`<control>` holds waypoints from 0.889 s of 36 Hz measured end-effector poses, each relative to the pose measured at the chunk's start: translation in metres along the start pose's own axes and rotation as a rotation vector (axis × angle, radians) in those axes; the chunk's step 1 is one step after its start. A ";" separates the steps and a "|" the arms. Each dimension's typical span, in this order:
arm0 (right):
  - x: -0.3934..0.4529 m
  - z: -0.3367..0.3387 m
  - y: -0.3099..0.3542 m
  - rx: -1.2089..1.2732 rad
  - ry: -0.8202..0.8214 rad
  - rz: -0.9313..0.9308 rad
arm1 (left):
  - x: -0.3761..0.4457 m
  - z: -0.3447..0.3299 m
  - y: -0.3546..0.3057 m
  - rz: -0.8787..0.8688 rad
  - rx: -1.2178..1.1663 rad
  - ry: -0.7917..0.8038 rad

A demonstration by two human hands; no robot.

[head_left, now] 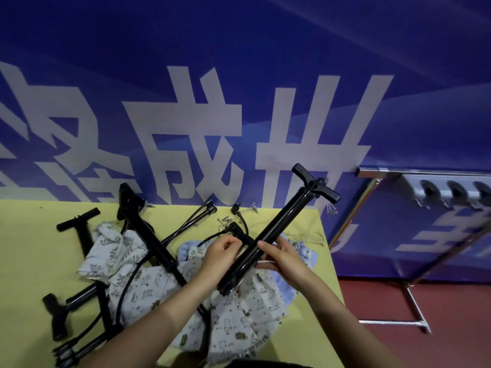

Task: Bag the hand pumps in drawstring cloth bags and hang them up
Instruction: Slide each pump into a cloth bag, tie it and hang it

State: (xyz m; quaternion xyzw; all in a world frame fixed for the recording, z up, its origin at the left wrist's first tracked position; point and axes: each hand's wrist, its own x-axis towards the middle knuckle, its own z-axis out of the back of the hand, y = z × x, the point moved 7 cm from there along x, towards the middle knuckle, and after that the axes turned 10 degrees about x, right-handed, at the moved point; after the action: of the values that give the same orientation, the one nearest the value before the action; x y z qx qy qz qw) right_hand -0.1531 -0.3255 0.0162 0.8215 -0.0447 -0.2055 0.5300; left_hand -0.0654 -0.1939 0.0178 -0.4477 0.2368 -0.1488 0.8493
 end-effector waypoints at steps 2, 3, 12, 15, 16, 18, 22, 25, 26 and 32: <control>0.006 0.007 0.003 -0.001 -0.043 0.029 | 0.010 0.010 0.007 0.036 -0.015 -0.029; 0.009 0.010 0.004 -0.002 -0.060 0.041 | 0.016 0.018 0.012 0.045 0.019 -0.055; 0.041 0.035 -0.009 -0.093 -0.252 0.083 | 0.045 0.025 0.113 0.599 0.163 0.206; 0.051 0.039 -0.014 -0.115 -0.297 0.087 | 0.045 0.011 0.135 0.690 0.105 0.316; 0.054 0.039 -0.015 -0.123 -0.304 0.087 | 0.048 0.009 0.142 0.690 0.141 0.316; 0.060 0.038 -0.016 -0.132 -0.303 0.084 | 0.053 0.010 0.140 0.646 0.215 0.289; 0.068 0.037 -0.017 -0.150 -0.291 0.082 | 0.059 0.010 0.113 0.529 0.366 0.295; 0.068 0.033 -0.016 -0.157 -0.247 0.086 | 0.065 0.012 0.100 0.441 0.323 0.217; 0.067 0.031 -0.015 -0.157 -0.231 0.088 | 0.066 0.014 0.097 0.402 0.266 0.184; 0.061 0.021 -0.008 -0.118 -0.174 0.116 | 0.056 0.015 0.068 0.345 -0.152 0.161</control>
State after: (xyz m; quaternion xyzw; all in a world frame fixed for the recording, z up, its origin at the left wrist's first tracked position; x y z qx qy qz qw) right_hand -0.1069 -0.3573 -0.0157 0.7640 -0.1257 -0.2471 0.5826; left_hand -0.0072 -0.1718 -0.0470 -0.4499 0.3876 -0.0181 0.8044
